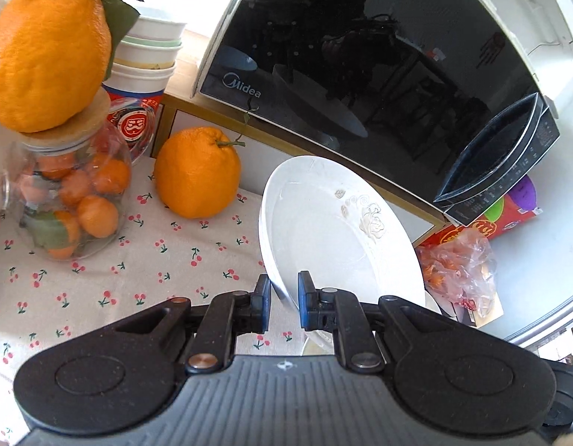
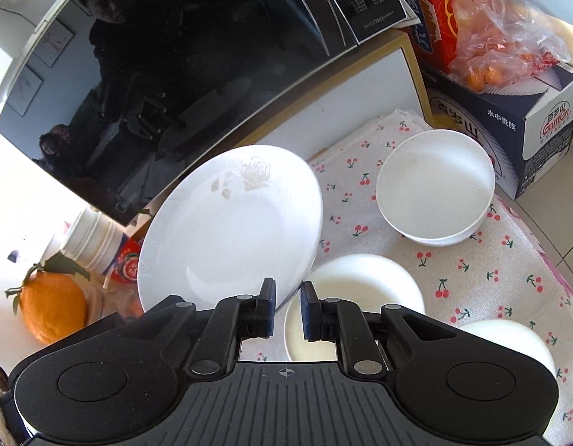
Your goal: Organize plates and bowls
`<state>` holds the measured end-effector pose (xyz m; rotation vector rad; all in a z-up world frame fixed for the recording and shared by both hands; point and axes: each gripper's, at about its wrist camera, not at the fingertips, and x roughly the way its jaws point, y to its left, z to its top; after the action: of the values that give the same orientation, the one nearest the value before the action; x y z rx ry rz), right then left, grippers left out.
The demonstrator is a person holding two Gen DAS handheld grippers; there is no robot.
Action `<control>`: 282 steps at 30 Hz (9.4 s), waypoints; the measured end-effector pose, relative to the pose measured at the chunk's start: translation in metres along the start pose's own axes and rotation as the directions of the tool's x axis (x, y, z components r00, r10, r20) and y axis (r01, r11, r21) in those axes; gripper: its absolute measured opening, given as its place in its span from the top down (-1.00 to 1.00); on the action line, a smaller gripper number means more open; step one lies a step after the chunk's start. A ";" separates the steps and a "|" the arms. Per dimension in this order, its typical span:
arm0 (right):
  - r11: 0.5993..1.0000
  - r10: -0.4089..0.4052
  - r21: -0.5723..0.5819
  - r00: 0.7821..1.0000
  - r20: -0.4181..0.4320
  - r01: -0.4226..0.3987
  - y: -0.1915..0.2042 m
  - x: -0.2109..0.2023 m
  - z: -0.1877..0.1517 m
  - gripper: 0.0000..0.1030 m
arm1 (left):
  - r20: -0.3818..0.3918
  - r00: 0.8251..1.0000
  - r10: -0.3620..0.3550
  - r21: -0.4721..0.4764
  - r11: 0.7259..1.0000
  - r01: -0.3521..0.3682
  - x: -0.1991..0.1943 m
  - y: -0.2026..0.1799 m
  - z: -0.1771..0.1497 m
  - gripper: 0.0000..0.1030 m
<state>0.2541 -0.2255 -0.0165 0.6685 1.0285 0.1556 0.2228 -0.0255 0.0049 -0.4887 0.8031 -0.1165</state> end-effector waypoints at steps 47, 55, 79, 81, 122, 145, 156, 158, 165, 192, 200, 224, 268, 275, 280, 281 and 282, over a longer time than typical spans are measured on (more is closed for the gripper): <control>0.899 0.011 -0.424 0.972 -0.233 -0.112 0.039 -0.095 -0.249 0.70 | -0.027 0.973 0.228 -0.165 0.959 -0.229 -0.188 0.123 -0.182 0.74; 0.894 -0.016 -0.438 0.970 -0.242 -0.095 0.038 -0.092 -0.253 0.70 | -0.050 0.968 0.246 -0.145 0.957 -0.251 -0.184 0.123 -0.187 0.73; 0.884 -0.037 -0.460 0.968 -0.247 -0.083 0.041 -0.096 -0.261 0.69 | -0.053 0.949 0.310 -0.072 0.947 -0.313 -0.187 0.115 -0.198 0.69; 0.883 -0.041 -0.463 0.969 -0.245 -0.080 0.041 -0.096 -0.262 0.69 | -0.049 0.948 0.313 -0.070 0.946 -0.316 -0.188 0.114 -0.198 0.69; 0.878 -0.087 -0.478 0.972 -0.220 -0.029 0.048 -0.088 -0.264 0.66 | -0.017 0.919 0.394 0.017 0.919 -0.394 -0.178 0.102 -0.199 0.58; 0.861 -0.109 -0.509 0.976 -0.187 -0.001 0.052 -0.088 -0.266 0.66 | -0.003 0.910 0.414 0.061 0.909 -0.413 -0.176 0.098 -0.201 0.50; 0.842 -0.128 -0.540 0.979 -0.159 0.022 0.054 -0.087 -0.269 0.65 | -0.003 0.911 0.413 0.073 0.908 -0.412 -0.175 0.099 -0.201 0.48; 0.838 -0.130 -0.545 0.979 -0.155 0.025 0.054 -0.086 -0.269 0.64 | -0.003 0.912 0.411 0.073 0.909 -0.410 -0.175 0.099 -0.201 0.47; 0.831 -0.135 -0.555 0.980 -0.148 0.030 0.054 -0.086 -0.270 0.60 | -0.002 0.913 0.407 0.071 0.911 -0.406 -0.174 0.100 -0.201 0.42; 0.905 -0.029 -0.425 0.998 -0.053 0.003 0.007 -0.122 -0.185 -0.34 | 0.098 0.930 0.354 0.089 0.928 -0.363 -0.183 0.085 -0.159 -0.53; 0.943 -0.024 -0.332 1.000 -0.011 0.019 -0.022 -0.129 -0.141 -0.44 | 0.062 0.955 0.290 0.177 0.938 -0.297 -0.155 0.050 -0.151 -0.59; 0.989 -0.150 -0.004 0.982 0.111 0.151 -0.135 -0.091 -0.001 -0.50 | -0.006 0.997 0.077 0.270 0.960 -0.073 -0.013 -0.072 -0.080 -0.73; 0.992 -0.123 0.007 0.987 0.107 0.123 -0.152 0.004 0.068 0.75 | -0.118 0.993 0.023 0.309 0.951 0.015 0.116 -0.137 -0.059 0.82; 0.991 -0.098 -0.076 0.988 0.123 0.108 -0.127 -0.033 0.064 0.75 | -0.079 0.997 -0.002 0.268 0.963 0.023 0.072 -0.134 -0.061 0.82; 0.992 -0.048 -0.112 0.992 0.117 0.062 -0.110 -0.060 0.053 0.75 | -0.027 1.000 -0.001 0.265 0.964 0.008 0.035 -0.131 -0.063 0.82; 0.990 -0.042 -0.128 0.992 0.120 0.057 -0.106 -0.066 0.050 0.75 | -0.016 1.000 0.001 0.269 0.963 0.003 0.028 -0.131 -0.064 0.82; 0.987 -0.039 -0.149 0.992 0.124 0.057 -0.100 -0.071 0.046 0.75 | -0.003 1.000 0.002 0.273 0.962 -0.001 0.021 -0.131 -0.065 0.82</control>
<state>0.2366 -0.3551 -0.0066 0.5073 0.9060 0.1484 0.2015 -0.1718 0.0130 -0.2270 0.7770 -0.2233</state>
